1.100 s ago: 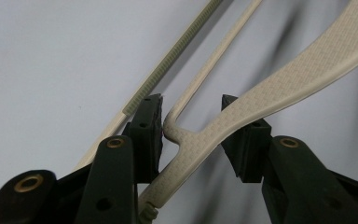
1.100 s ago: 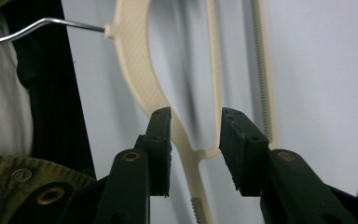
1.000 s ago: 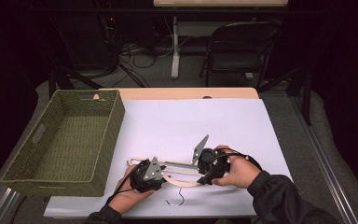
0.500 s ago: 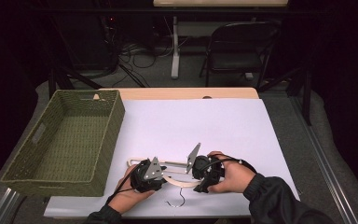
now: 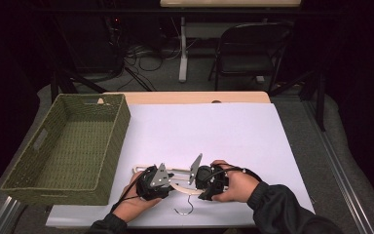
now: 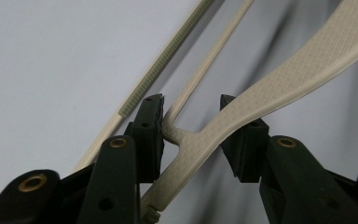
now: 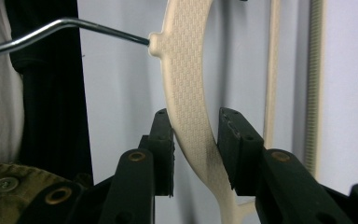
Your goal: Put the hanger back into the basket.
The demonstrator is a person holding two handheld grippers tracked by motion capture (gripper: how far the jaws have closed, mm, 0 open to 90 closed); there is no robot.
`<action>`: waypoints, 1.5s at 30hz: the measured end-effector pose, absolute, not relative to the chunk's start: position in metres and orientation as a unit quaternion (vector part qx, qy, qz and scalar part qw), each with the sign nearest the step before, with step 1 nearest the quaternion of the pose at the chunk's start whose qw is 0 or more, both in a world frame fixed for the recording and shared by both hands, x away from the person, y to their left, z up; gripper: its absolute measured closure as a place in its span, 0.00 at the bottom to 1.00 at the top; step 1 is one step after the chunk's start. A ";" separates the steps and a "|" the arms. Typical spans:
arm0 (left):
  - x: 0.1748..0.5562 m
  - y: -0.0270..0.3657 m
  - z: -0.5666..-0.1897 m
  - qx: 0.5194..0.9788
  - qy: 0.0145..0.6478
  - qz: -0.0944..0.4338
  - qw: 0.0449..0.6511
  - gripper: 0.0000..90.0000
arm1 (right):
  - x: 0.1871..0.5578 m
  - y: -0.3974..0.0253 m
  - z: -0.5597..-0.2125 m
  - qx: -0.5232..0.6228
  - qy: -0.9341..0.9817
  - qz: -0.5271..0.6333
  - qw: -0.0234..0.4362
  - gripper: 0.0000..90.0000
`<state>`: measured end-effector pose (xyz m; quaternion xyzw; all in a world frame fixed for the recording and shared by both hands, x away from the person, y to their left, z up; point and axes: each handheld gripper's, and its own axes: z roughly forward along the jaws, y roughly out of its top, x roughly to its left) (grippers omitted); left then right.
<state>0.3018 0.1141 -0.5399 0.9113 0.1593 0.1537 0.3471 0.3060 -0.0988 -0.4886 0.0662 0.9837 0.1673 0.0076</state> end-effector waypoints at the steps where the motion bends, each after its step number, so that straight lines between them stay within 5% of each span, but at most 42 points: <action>1: 0.302 0.115 -0.539 0.911 0.159 0.151 0.349 0.72 | 0.306 -0.100 -0.486 0.064 0.983 0.170 0.010 0.76; 9: 0.307 0.115 -0.518 0.917 0.142 0.155 0.338 0.85 | 0.312 -0.108 -0.459 0.067 0.977 0.195 0.043 0.84; 15: 0.305 0.112 -0.506 0.924 0.131 0.141 0.331 0.85 | 0.321 -0.115 -0.439 0.072 0.971 0.207 0.091 0.92; 29: 0.316 0.121 -0.505 0.931 0.146 0.087 0.324 0.70 | 0.327 -0.113 -0.438 0.050 0.975 0.206 0.066 0.96; 45: 0.321 0.119 -0.504 0.933 0.137 0.076 0.324 0.82 | 0.329 -0.116 -0.441 0.053 0.975 0.204 0.066 0.95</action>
